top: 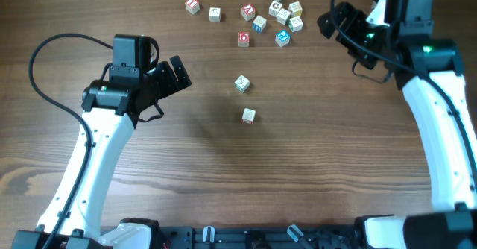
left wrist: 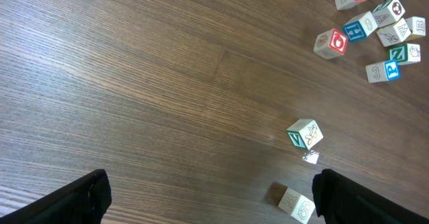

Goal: Form a circle
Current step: 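Raise the right arm and reach into the block cluster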

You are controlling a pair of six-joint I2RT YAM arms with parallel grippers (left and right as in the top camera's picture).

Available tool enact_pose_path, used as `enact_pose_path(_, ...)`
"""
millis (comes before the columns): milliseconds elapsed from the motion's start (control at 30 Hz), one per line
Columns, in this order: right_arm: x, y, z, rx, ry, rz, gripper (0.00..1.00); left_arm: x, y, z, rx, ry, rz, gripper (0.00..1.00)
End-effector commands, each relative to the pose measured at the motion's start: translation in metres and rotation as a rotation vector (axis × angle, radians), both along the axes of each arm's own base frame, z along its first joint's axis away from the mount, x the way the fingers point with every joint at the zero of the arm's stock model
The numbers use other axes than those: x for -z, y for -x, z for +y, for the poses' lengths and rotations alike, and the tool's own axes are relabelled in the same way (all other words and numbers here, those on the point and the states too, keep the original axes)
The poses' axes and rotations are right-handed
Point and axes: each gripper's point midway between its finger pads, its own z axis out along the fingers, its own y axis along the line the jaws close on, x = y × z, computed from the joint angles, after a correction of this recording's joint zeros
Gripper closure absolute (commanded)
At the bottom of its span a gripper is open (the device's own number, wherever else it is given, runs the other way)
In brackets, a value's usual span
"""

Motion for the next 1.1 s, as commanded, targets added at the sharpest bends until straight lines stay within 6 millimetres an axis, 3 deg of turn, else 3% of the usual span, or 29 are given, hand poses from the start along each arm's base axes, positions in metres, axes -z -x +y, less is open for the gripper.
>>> enact_pose_path(0, 0.008, -0.03, 0.009, -0.065, 0.04, -0.005, 0.0, -0.001, -0.002, 0.0, -0.009, 0.012, 0.0, 0.0)
enact_pose_path(100, 0.019, -0.057, 0.023, -0.137, 0.096, -0.01, 0.01, -0.001, -0.002, 0.0, -0.009, 0.012, 0.0, 0.0)
enact_pose_path(367, 0.087, -0.127, 0.075, -0.174, 0.25, 0.025, 0.0, -0.001, -0.002, 0.0, -0.009, 0.012, 0.0, 0.0)
enact_pose_path(633, 0.166, -0.161, 0.131, -0.151, 0.272, -0.001, 0.02, -0.001, -0.002, 0.0, -0.009, 0.012, 0.0, 0.0)
enact_pose_path(767, 0.174, -0.174, 0.153, -0.108, 0.353, -0.096, 0.06, -0.001, -0.002, 0.0, -0.009, 0.012, 0.0, 0.0)
enact_pose_path(933, 0.176, -0.187, 0.159, -0.042, 0.372, -0.164, 0.08, -0.001, -0.002, 0.0, -0.009, 0.012, 0.0, 0.0)
enact_pose_path(1067, 0.198, -0.188, 0.155, -0.008, 0.374, -0.133, 0.11, -0.001, -0.002, 0.0, -0.009, 0.012, 0.0, 0.0)
